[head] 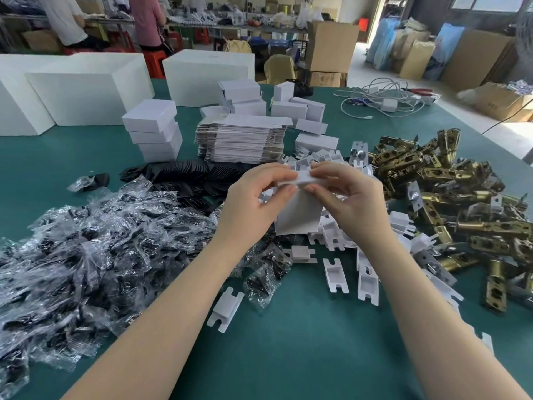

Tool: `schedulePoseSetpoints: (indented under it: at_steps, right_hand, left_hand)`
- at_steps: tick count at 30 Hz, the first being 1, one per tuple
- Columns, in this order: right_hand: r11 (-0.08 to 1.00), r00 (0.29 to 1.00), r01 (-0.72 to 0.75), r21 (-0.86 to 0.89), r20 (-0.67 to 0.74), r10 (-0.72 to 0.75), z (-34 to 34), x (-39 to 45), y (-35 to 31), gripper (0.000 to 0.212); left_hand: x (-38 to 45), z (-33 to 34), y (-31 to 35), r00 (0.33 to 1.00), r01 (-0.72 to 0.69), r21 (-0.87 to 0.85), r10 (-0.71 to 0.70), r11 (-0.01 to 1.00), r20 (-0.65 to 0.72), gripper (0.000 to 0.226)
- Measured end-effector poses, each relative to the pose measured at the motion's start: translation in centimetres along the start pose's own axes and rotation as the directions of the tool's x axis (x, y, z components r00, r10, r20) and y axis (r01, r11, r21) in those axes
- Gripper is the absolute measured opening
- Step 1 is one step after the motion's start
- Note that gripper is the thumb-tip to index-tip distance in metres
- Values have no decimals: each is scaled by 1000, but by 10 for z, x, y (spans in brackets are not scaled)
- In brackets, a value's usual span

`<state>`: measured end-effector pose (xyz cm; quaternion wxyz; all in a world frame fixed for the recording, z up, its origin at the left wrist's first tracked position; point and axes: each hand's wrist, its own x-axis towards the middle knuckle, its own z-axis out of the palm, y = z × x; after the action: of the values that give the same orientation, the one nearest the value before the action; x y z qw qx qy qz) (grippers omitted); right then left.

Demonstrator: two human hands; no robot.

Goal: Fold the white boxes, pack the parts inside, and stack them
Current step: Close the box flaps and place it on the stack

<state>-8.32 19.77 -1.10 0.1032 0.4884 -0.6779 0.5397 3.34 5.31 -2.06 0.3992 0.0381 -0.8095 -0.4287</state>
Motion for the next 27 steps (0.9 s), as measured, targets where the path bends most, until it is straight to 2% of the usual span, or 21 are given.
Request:
schedulePoseSetpoints:
  at_steps: [6, 12, 16, 22, 27]
  right_hand:
    - [1000, 997, 8, -2, -75, -8, 3, 1, -5, 22]
    - [1000, 995, 21, 20, -102, -19, 4, 3, -11, 32]
    - [997, 997, -16, 81, -72, 22, 2, 4, -12, 31]
    - [981, 995, -96, 168, -12, 99, -4, 3, -9, 16]
    - [972, 991, -132, 197, 29, 129, -6, 3, -6, 10]
  left_hand:
    - [-1, 2, 8, 993, 107, -135, -112, 985, -32, 18]
    - [0, 3, 15, 987, 145, -212, -158, 966, -44, 18]
    - [0, 3, 17, 987, 143, -251, -158, 957, -38, 15]
    - [0, 0, 12, 984, 166, -297, -178, 940, -13, 16]
    - [-1, -2, 8, 991, 133, -282, -137, 950, 6, 15]
